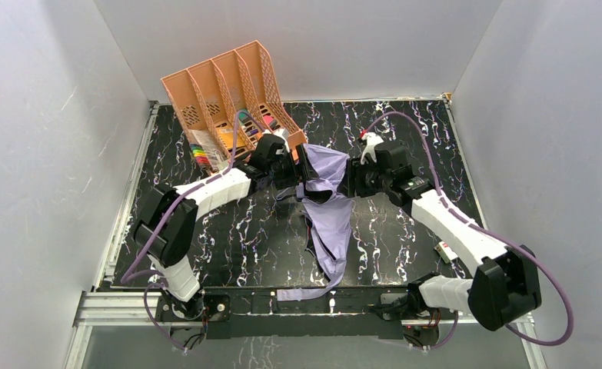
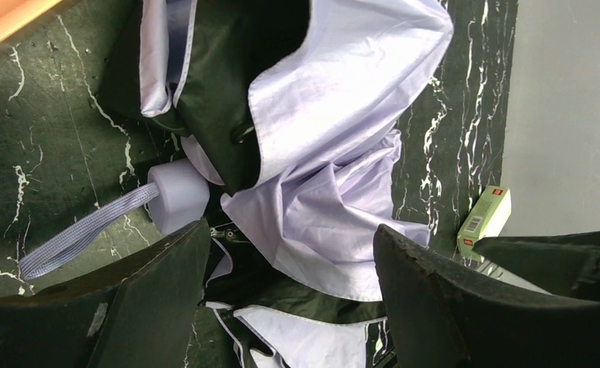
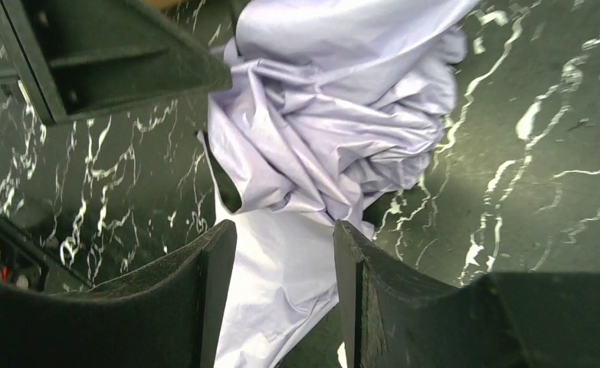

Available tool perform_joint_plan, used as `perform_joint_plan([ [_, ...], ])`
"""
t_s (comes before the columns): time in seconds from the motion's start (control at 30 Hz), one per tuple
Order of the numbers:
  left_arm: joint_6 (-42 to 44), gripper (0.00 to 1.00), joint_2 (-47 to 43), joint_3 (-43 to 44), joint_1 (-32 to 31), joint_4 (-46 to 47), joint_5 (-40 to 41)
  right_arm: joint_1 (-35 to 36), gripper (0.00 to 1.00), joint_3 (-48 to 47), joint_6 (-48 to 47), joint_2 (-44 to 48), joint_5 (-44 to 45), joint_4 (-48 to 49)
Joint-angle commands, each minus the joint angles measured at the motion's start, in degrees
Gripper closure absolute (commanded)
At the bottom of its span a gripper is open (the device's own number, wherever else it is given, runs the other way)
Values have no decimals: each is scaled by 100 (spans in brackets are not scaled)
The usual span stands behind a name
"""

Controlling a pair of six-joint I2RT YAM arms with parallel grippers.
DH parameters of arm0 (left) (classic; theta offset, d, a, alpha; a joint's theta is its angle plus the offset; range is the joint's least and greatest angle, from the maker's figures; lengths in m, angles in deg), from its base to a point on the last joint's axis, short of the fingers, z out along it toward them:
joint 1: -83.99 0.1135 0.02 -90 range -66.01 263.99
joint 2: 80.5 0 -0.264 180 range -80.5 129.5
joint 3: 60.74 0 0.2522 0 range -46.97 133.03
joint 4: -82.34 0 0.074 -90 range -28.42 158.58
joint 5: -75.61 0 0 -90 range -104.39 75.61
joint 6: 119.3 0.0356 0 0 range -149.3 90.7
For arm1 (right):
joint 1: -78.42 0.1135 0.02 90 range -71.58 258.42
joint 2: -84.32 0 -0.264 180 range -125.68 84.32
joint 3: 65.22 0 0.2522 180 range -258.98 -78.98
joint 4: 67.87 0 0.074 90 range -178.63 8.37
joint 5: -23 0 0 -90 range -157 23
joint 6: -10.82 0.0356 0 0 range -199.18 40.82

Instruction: Put away the umbrella

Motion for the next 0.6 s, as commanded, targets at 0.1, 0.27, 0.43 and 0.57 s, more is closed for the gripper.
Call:
perform_joint_plan([
  [0.1, 50, 25, 132, 242, 37, -55, -100, -30, 44, -220, -511, -281, -1086, 172],
  [0.27, 74, 26, 332, 387, 38, -37, -185, -54, 47, -20, -518, -309, -1099, 512],
  [0.43, 84, 27, 400, 412, 38, -6, -255, -70, 48, 7, -467, -513, -1122, 910],
  [0.57, 83, 27, 444, 443, 37, -5, -275, -76, 46, -26, -461, -825, -1081, 1056],
])
